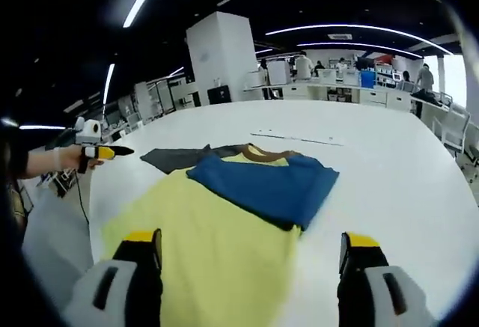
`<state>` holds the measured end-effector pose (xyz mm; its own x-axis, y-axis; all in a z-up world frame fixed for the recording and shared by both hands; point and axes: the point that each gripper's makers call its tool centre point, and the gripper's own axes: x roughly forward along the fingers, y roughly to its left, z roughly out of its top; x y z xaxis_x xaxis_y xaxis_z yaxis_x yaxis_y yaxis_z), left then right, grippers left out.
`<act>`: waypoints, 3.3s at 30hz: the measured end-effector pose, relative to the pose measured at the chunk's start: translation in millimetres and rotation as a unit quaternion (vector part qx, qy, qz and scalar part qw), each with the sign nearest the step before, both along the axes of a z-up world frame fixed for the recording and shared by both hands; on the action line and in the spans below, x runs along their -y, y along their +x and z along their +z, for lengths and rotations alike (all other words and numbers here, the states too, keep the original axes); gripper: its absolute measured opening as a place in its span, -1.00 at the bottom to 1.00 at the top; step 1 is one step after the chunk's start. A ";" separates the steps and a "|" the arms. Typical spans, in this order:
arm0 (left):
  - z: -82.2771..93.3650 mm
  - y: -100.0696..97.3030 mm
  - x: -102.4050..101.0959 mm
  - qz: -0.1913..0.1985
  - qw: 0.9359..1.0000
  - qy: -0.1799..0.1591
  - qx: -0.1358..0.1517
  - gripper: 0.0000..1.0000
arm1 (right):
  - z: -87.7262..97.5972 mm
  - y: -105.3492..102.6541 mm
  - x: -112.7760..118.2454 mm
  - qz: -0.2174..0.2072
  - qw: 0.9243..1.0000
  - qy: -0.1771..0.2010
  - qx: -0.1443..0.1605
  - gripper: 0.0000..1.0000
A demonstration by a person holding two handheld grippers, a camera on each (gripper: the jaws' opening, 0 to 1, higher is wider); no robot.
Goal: Fold the garment on the visible template until the final outline fits inside the template.
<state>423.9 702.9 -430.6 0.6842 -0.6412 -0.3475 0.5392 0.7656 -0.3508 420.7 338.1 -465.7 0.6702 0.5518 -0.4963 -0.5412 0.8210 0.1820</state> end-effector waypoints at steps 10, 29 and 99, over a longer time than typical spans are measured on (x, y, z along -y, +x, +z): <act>-12.5 -1.1 -3.7 0.001 1.000 0.011 -0.009 0.38 | 2.5 -14.0 5.2 -0.010 1.000 -0.001 -0.005 1.00; -29.6 23.9 -46.8 0.058 0.998 0.019 -0.020 0.36 | 0.0 -9.8 2.4 -0.013 1.000 0.014 -0.012 1.00; -12.6 118.9 -127.0 0.282 0.952 -0.116 -0.001 -1.00 | -1.5 -27.7 26.5 -0.061 0.997 0.051 -0.015 0.80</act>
